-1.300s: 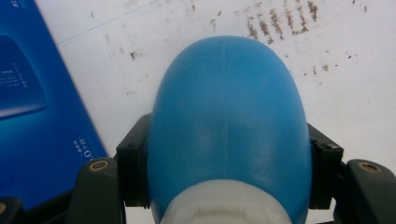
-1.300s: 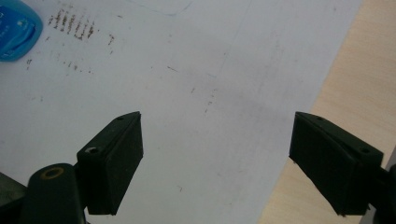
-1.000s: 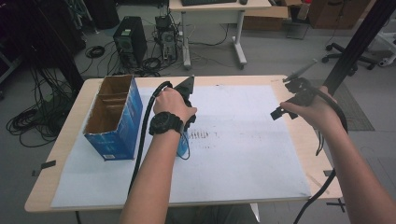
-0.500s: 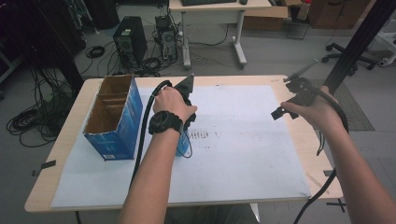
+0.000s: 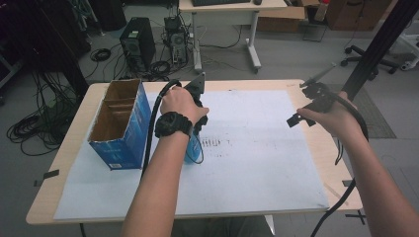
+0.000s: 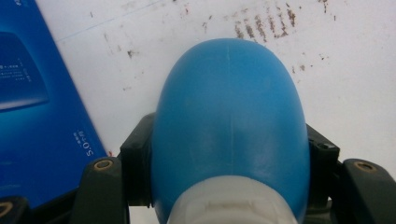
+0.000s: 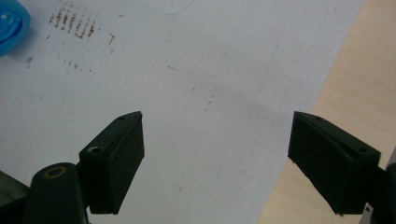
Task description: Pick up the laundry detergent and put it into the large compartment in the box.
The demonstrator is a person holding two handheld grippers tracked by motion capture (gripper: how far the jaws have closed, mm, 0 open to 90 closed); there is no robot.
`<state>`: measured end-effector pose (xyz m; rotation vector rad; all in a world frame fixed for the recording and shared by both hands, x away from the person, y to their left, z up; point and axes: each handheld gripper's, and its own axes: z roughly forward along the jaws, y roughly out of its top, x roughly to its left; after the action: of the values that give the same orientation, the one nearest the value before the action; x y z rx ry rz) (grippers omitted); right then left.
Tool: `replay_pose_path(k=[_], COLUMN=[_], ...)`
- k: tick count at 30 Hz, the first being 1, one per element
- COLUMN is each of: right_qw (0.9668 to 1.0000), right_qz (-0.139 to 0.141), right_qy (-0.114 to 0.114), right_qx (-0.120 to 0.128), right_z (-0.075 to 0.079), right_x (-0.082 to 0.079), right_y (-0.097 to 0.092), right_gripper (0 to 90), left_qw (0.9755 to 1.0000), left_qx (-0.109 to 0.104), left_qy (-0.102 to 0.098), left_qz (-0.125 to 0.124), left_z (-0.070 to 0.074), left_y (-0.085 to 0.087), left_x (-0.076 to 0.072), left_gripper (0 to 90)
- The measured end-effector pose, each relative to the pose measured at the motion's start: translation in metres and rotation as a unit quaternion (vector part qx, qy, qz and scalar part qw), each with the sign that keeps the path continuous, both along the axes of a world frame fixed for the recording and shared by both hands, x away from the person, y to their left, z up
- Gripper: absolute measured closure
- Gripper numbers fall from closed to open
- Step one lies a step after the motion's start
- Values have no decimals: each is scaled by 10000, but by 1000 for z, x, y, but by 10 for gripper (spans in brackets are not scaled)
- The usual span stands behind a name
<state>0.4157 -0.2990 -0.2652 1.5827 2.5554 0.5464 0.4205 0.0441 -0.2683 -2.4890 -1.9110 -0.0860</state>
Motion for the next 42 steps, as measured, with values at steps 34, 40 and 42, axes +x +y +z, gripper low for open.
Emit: replay_pose_path(k=[34, 40, 42], right_qw=[10000, 10000, 10000], right_qz=[16, 18, 6], right_qy=[33, 26, 40], right_qx=[32, 32, 34], right_z=[1, 1, 1], right_x=[2, 3, 3], right_y=[2, 1, 1], right_gripper=[201, 200, 200], left_qw=[9998, 9997, 9997], left_qx=[-130, -128, -114], left_qy=[-118, -181, -189], left_qz=[58, 91, 74], left_z=[64, 77, 80], left_y=[9, 9, 9], left_x=[-3, -3, -3], left_gripper=[376, 376, 376])
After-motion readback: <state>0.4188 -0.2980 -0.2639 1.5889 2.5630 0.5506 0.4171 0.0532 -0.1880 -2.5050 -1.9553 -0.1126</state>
